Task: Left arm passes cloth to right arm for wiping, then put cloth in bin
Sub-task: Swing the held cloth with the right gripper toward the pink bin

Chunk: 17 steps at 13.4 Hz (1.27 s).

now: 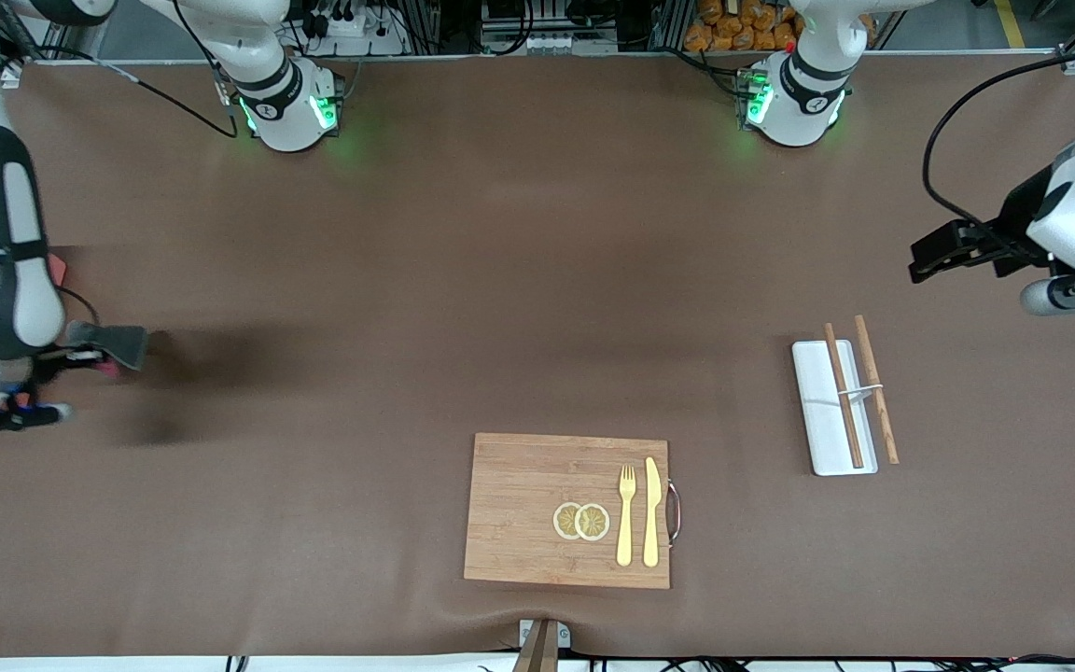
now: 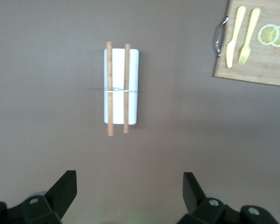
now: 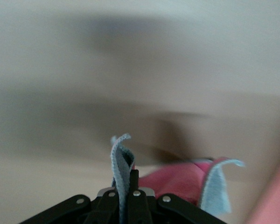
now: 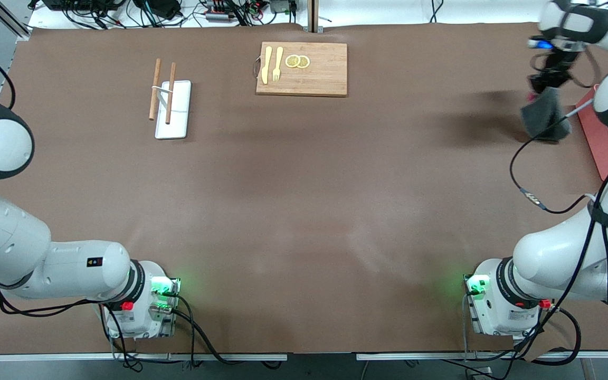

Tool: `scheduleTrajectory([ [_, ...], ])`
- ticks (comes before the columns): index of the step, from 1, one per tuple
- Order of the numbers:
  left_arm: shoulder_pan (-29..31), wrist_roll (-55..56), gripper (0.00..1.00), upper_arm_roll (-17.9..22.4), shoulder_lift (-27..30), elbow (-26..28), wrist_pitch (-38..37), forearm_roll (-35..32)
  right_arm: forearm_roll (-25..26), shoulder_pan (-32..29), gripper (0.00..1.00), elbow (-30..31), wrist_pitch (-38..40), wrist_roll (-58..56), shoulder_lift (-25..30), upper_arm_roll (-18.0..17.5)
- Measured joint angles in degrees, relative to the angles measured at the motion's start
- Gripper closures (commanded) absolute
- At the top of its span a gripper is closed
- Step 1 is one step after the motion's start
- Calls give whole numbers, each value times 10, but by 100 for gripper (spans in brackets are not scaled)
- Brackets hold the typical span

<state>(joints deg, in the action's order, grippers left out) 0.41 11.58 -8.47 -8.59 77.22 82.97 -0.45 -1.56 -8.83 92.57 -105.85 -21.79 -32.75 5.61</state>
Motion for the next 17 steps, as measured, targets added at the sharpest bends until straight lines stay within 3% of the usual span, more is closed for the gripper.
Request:
scheduleTrajectory([
  [3,-55,-40,0,78,18,22,0,0,-78,96,100,-5,-13,74,-2,-3],
  [5,-68,-52,0,92,31,46,12,0,-117,163,100,-25,-15,136,-1,-4],
  [8,-88,-60,0,112,46,68,24,0,-125,230,100,-55,-12,234,24,-4],
  [12,-89,-60,0,115,54,73,26,0,-126,237,100,-59,59,258,105,6],
  [17,-91,-60,0,115,58,74,25,0,-126,156,100,-58,149,252,189,16],
])
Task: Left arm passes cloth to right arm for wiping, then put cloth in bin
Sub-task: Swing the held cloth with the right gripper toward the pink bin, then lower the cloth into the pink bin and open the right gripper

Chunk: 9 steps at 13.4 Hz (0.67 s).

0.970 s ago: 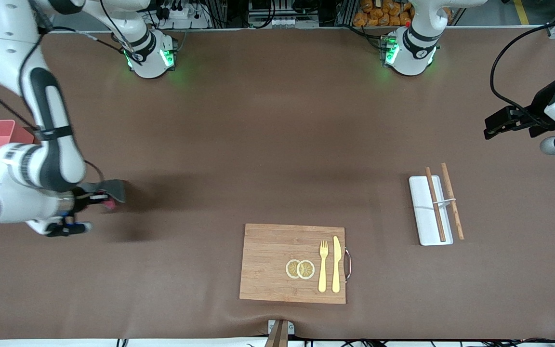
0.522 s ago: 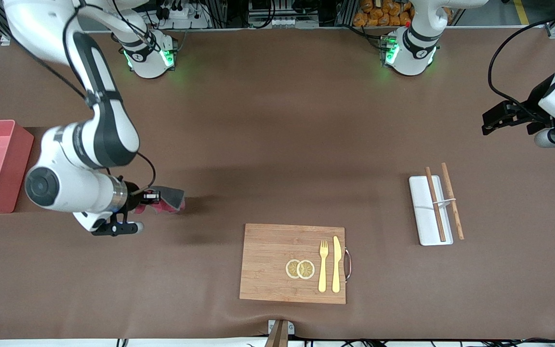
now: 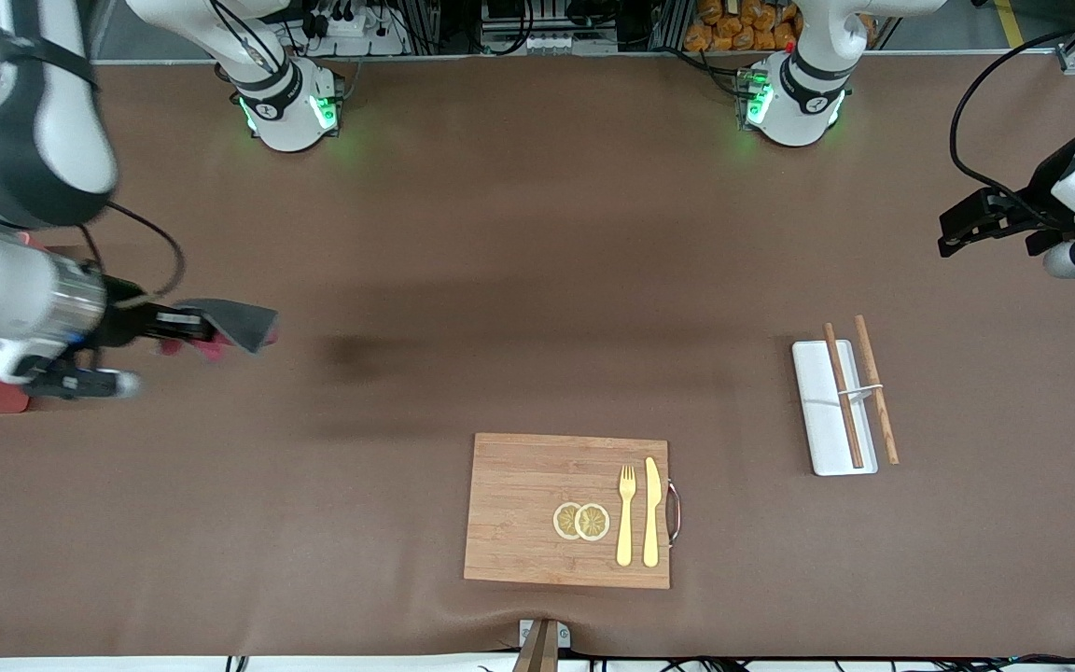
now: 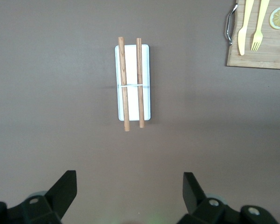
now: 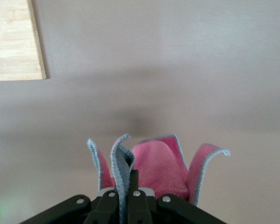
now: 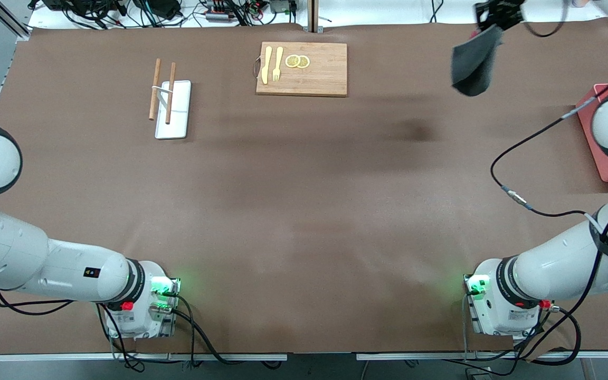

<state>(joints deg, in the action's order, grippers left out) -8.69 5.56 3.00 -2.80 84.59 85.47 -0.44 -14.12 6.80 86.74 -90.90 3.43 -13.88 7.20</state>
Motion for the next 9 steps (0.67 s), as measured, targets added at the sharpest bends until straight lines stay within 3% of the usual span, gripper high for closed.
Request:
scheduleTrajectory([
  [4,-5,0,0,-2,3,0,-2,0,2,-98,100,-1,48,-37,24,2],
  [9,-5,1,0,-2,4,1,-10,0,41,-266,100,-3,65,-221,23,5],
])
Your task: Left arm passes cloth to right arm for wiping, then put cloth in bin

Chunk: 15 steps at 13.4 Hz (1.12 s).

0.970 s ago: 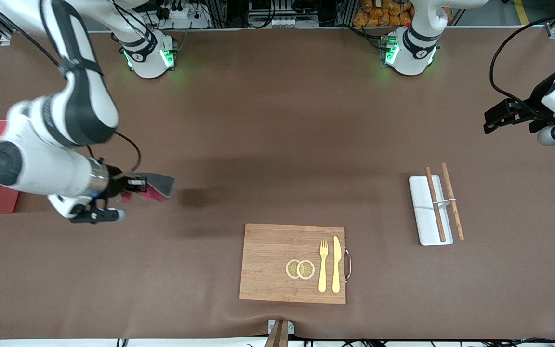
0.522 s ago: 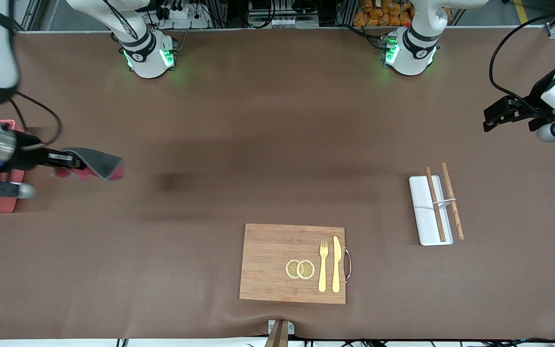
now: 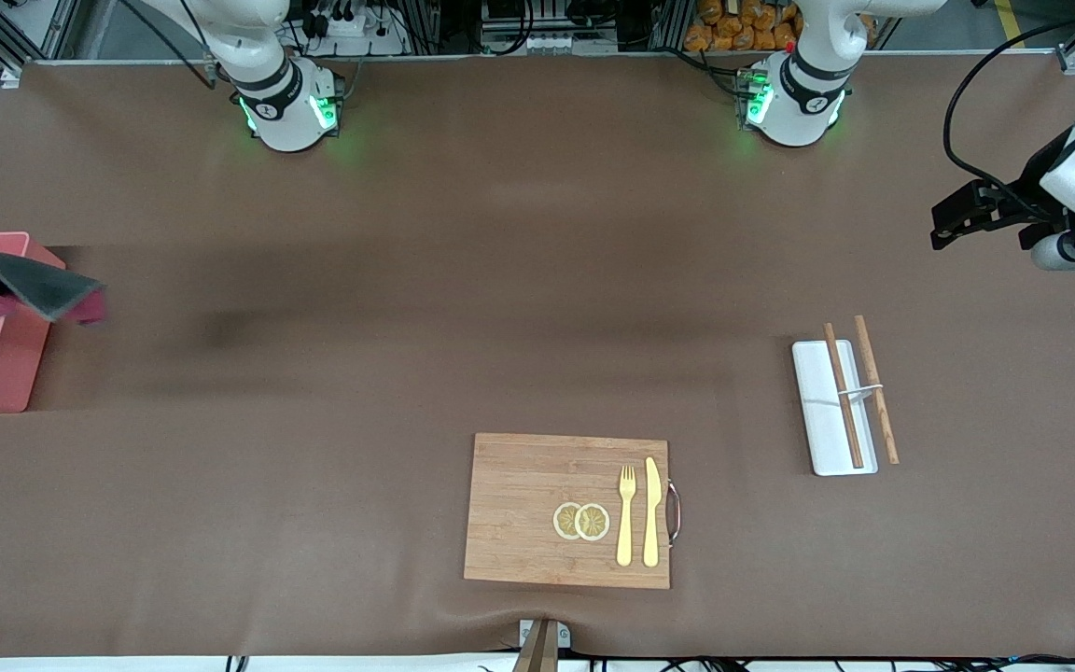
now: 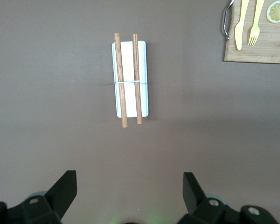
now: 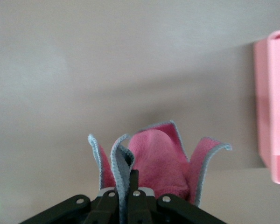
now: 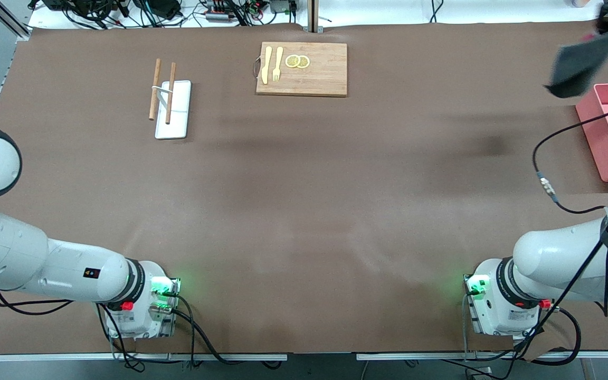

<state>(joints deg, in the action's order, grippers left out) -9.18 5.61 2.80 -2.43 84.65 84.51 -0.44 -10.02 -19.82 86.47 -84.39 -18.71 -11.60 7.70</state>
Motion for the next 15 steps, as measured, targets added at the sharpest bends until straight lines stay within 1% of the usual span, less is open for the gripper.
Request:
scheduleTrajectory([
  [3,3,0,0,1,0,0,0,0,34,-91,100,-3,0,-114,-17,1],
  [5,3,0,0,3,1,0,0,0,61,-129,100,-18,-11,-171,-43,1],
  [7,3,0,0,3,1,0,0,0,91,-154,100,-38,-41,-214,-77,0],
  [9,3,0,0,3,1,0,0,0,110,-176,100,-52,-99,-246,-111,1],
  [10,3,0,0,3,1,0,0,0,127,-185,100,-57,-129,-256,-128,0],
  [11,3,0,0,3,1,0,0,0,144,-192,79,-61,-157,-261,-143,0],
  [12,3,0,0,3,1,0,0,0,153,-198,1,-64,-182,-264,-157,0],
  [13,3,0,0,4,1,0,0,0,156,-203,0,-66,-198,-266,-169,0],
  [15,4,0,0,5,1,0,0,0,151,-206,0,-70,-201,-266,-181,-2],
])
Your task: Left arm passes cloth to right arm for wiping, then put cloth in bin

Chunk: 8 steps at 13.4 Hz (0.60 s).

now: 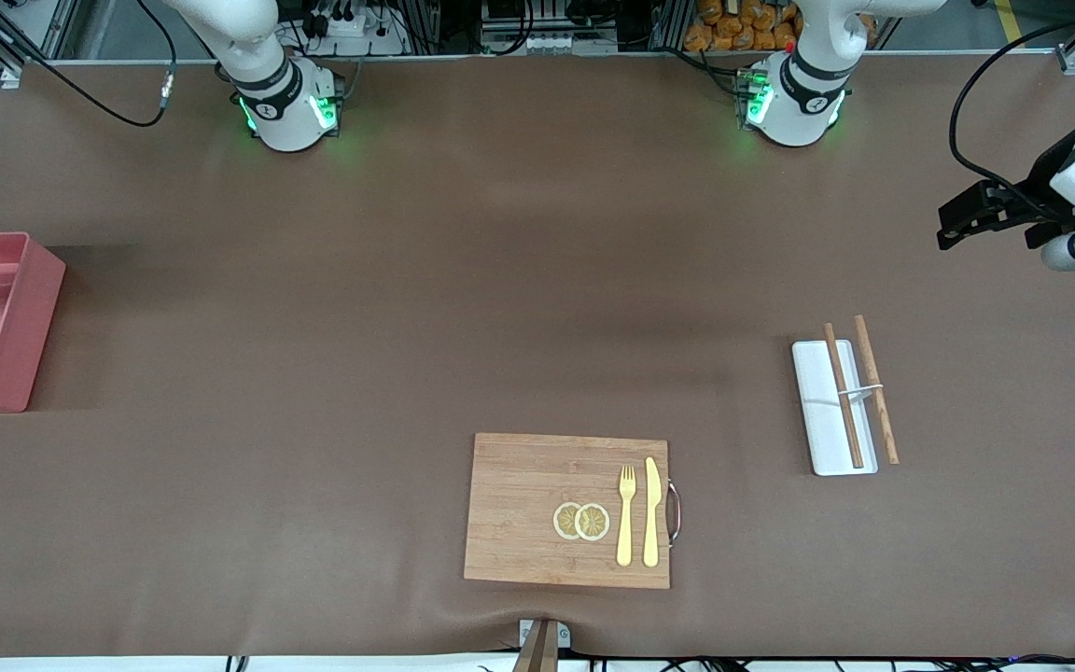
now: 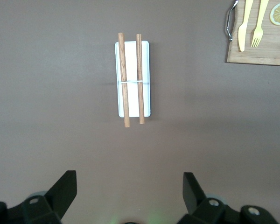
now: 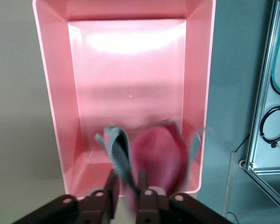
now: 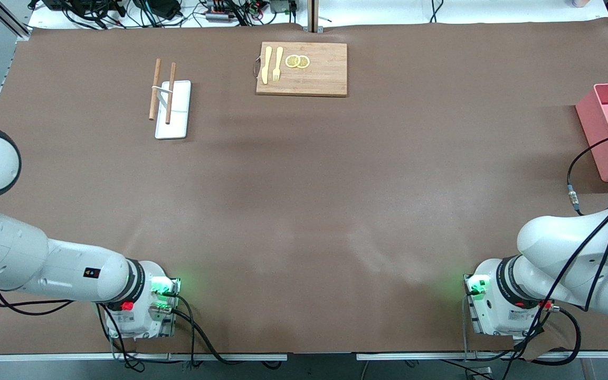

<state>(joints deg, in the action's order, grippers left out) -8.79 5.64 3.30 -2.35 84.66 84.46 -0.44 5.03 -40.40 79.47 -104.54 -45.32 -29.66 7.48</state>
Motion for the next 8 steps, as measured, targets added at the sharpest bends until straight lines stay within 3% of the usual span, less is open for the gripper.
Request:
scheduleTrajectory([
  [4,2,0,0,1,0,0,0,0,-49,49,0,-27,59,32,22,-17],
  [8,0,0,0,0,0,1,0,0,-49,199,0,-31,103,145,67,-22],
])
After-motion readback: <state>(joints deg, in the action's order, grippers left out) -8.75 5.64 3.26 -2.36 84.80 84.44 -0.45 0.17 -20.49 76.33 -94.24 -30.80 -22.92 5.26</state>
